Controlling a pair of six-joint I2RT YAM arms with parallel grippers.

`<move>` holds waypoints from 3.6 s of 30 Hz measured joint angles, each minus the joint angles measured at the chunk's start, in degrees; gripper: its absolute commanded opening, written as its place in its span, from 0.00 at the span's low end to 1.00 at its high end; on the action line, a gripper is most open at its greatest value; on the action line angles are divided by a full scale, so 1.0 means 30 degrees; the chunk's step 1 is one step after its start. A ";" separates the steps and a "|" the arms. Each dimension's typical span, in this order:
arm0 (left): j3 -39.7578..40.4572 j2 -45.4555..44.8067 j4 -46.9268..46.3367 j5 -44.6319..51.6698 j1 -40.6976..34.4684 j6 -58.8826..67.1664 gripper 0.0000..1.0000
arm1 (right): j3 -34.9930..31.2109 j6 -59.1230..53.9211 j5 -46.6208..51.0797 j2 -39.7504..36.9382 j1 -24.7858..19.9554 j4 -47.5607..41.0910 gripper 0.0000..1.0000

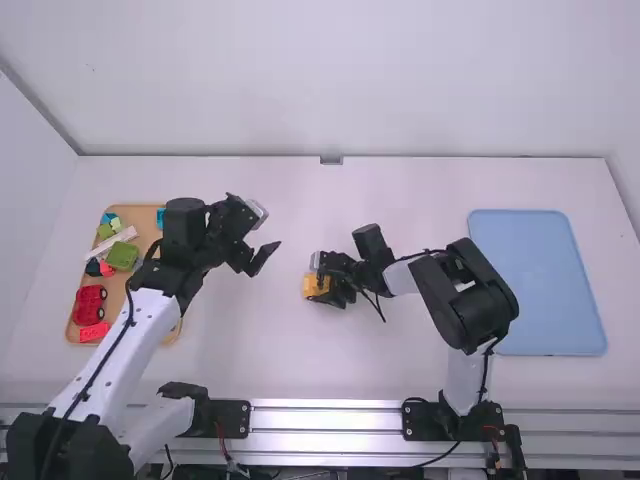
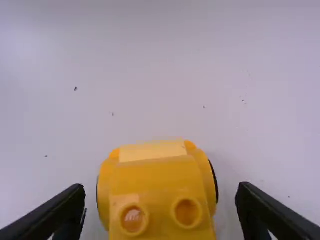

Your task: Assemble lego blocks to make yellow taxi

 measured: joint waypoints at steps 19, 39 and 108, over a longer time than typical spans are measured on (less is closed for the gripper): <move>-0.0386 0.0000 0.0211 -0.0058 0.0007 -0.0211 0.99 | 0.0474 -0.0699 0.0051 0.0255 0.0036 -0.1144 0.52; -0.0386 0.0000 0.0794 -0.0459 0.0007 -0.0204 0.99 | 0.4044 -0.1967 0.3606 -0.3570 -0.5129 -1.2203 0.39; -0.2732 -1.3806 0.2528 -0.5727 0.0131 -0.4503 0.95 | 0.1362 0.9836 1.5132 -2.0356 -0.7541 -1.3063 0.95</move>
